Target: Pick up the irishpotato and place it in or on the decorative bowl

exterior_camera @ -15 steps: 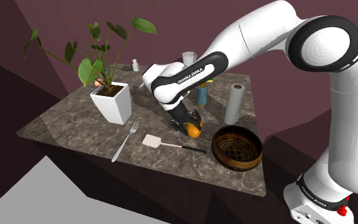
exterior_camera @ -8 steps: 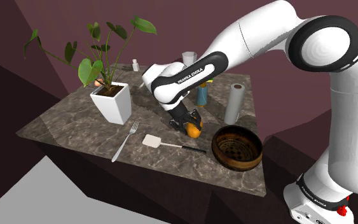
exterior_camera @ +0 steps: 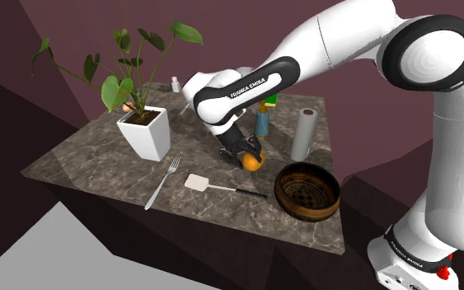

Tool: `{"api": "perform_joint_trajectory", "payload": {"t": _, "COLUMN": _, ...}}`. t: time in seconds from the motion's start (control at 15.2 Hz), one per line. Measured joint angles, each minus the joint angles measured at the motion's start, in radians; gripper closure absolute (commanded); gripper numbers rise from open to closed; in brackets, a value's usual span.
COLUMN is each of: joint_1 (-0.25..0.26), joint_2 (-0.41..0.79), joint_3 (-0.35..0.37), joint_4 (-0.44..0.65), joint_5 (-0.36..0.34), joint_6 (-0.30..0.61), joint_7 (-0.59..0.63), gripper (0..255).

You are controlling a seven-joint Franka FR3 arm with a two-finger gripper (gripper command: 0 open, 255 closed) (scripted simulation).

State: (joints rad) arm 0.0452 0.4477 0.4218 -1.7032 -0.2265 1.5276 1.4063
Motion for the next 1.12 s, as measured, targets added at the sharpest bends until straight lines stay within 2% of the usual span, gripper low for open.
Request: {"api": "perform_joint_trajectory", "payload": {"t": 1.12, "joint_1": 0.000, "joint_2": -0.076, "joint_3": 0.014, "joint_4": 0.127, "joint_5": 0.029, "joint_6": -0.194, "joint_7": -0.030, "gripper": 255}}
